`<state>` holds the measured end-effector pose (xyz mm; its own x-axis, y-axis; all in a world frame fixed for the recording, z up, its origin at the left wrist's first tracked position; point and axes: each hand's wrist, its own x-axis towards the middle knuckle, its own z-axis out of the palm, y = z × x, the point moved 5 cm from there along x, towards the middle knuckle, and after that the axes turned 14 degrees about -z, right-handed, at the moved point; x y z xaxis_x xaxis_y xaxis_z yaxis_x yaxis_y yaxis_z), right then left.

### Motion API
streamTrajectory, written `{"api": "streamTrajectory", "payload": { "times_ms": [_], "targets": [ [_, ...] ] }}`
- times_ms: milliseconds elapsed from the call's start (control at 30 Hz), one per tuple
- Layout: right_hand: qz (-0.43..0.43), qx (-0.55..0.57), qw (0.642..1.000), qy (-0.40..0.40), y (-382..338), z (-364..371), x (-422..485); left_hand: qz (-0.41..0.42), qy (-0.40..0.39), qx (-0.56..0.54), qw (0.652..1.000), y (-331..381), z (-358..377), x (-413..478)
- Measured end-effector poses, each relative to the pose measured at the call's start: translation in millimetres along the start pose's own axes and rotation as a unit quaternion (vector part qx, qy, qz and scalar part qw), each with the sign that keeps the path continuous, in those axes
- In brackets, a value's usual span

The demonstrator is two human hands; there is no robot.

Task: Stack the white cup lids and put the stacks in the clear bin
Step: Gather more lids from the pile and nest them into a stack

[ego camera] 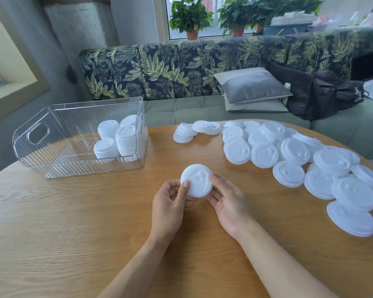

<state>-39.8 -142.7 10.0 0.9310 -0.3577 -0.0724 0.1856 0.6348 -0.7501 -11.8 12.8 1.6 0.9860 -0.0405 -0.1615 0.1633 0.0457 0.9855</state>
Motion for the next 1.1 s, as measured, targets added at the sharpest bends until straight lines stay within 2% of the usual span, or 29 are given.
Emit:
{"api": "streamTrajectory", "payload": {
  "times_ms": [167, 300, 433, 667, 900, 1033, 1100],
  "targets": [
    [-0.074, -0.044, 0.984, 0.154, -11, -17, 23, -0.007, 0.016, -0.014, 1.0, 4, 3, 7],
    [-0.12, -0.12, 0.967, 0.192, -29, -38, 40, -0.005, 0.002, -0.009, 1.0, 7, 20, 15],
    [-0.108, -0.128, 0.966, 0.195, -39, -50, 58, -0.028, -0.04, 0.015, 0.999, 12, 54, 31],
    [-0.095, -0.152, 0.978, 0.105, -49, -60, 82, -0.066, -0.097, 0.051, 0.992, 18, 114, 79],
    [-0.093, -0.142, 0.979, 0.116, -54, -70, 97, -0.098, -0.119, -0.001, 0.988, 18, 143, 107],
    [-0.106, -0.181, 0.967, 0.144, -52, -73, 96, -0.114, -0.129, -0.054, 0.984, 16, 140, 98],
    [-0.108, -0.194, 0.966, 0.131, -52, -71, 93, -0.125, -0.116, -0.076, 0.982, 15, 133, 91]
  ]
}}
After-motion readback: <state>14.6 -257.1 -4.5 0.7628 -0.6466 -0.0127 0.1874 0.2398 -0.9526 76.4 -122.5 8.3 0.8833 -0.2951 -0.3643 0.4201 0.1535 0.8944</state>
